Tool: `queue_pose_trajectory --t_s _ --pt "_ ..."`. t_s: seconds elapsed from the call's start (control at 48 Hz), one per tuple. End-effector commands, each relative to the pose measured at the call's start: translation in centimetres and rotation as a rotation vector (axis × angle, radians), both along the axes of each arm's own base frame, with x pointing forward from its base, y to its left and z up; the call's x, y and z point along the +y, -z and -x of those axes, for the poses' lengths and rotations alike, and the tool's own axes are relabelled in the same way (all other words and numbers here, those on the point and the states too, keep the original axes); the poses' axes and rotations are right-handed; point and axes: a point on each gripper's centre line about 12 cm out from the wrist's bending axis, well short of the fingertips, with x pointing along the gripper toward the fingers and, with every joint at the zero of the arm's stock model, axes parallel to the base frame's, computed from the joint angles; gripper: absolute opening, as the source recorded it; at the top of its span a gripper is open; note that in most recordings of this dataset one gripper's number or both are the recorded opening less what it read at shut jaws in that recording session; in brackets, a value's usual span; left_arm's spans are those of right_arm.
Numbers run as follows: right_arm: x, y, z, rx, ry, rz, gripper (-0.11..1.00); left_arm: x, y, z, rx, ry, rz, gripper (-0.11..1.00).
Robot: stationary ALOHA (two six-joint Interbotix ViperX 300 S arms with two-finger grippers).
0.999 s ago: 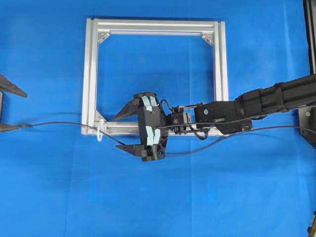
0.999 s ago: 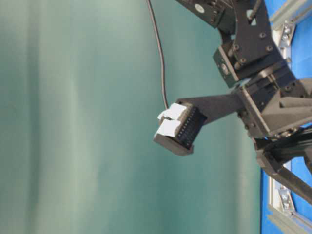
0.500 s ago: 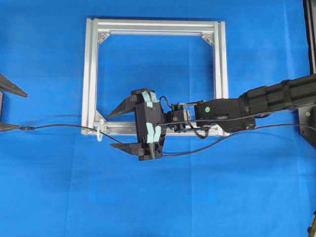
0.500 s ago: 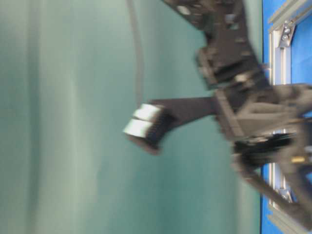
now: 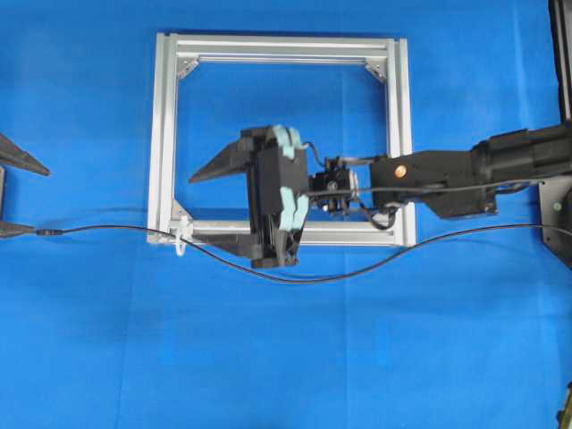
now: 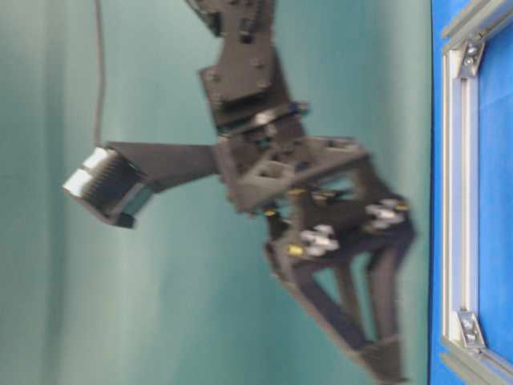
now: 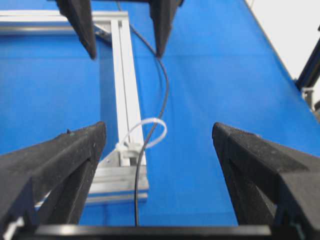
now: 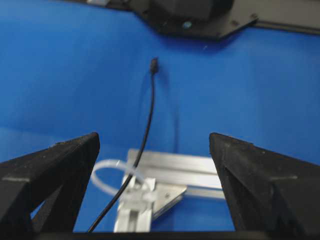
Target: Insert the wire through the string loop located on the left side.
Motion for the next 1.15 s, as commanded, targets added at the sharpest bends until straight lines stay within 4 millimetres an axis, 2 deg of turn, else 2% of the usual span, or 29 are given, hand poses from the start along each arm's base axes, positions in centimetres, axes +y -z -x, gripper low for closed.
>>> queue_pose_trajectory --t_s 0.0,0.208,1.124 --pt "-0.5 -4.0 0.4 -0.086 0.011 -0.006 0.94 0.0 -0.4 -0.2 -0.011 -0.004 -0.001 0.82" --pt "-1.0 -5.4 0.9 -0.103 0.024 -0.006 0.94 0.0 0.2 -0.4 -0.006 -0.006 -0.002 0.82" --pt "-1.0 -5.5 0.8 -0.103 0.024 -0.004 0.94 0.0 0.2 -0.6 -0.023 -0.006 -0.010 0.82"
